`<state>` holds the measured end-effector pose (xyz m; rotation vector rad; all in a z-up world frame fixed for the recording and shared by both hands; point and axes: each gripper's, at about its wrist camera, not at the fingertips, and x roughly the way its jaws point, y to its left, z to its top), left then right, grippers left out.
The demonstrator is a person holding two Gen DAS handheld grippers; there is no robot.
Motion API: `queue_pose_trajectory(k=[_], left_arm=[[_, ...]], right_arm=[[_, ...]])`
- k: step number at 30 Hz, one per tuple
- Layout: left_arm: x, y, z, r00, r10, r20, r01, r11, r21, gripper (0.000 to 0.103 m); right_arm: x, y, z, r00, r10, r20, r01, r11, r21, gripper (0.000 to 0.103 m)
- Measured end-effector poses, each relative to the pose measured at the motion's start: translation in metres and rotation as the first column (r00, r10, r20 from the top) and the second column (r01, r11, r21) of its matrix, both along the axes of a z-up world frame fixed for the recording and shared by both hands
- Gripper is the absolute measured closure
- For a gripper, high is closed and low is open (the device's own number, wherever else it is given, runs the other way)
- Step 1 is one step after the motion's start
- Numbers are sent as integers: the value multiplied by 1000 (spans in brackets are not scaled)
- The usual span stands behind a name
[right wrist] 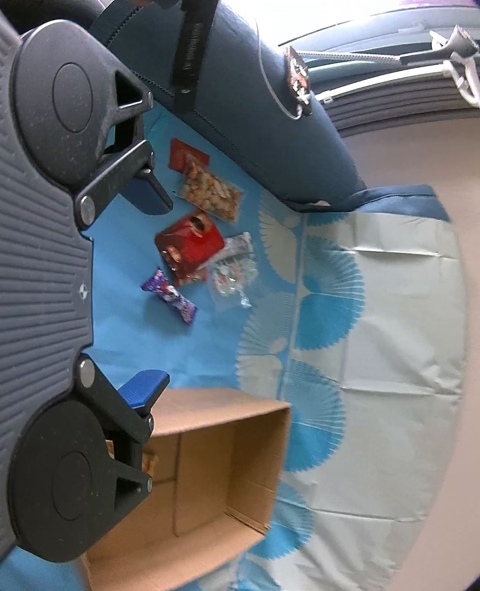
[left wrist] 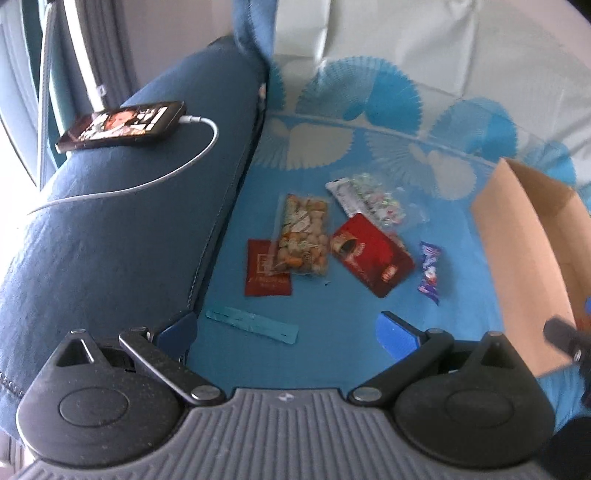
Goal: Organize snacks
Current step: 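Move both tools back toward the remaining snacks on the sofa, then grasp the nut bag with the left tool while the right tool grasps the purple bar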
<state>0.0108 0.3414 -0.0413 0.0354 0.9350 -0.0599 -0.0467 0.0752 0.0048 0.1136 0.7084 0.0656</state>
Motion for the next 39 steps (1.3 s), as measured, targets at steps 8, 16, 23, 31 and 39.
queue_pose_trajectory(k=[8, 16, 23, 31, 39], left_arm=[[88, -18, -22, 996, -43, -78, 44, 999, 11, 0], [172, -42, -62, 989, -67, -135, 76, 995, 68, 0], [209, -41, -105, 973, -40, -229, 60, 995, 81, 0], [228, -31, -134, 961, -39, -272, 60, 996, 67, 0], [234, -27, -138, 961, -27, -274, 44, 998, 53, 0]], right_arm=[[61, 1, -44, 992, -10, -123, 19, 998, 67, 11], [135, -2, -103, 958, -78, -278, 123, 981, 148, 11], [183, -2, -150, 928, -100, -359, 155, 980, 128, 11], [197, 6, -174, 938, -96, -333, 112, 993, 28, 6], [194, 9, -176, 951, -98, -294, 100, 995, -8, 2]])
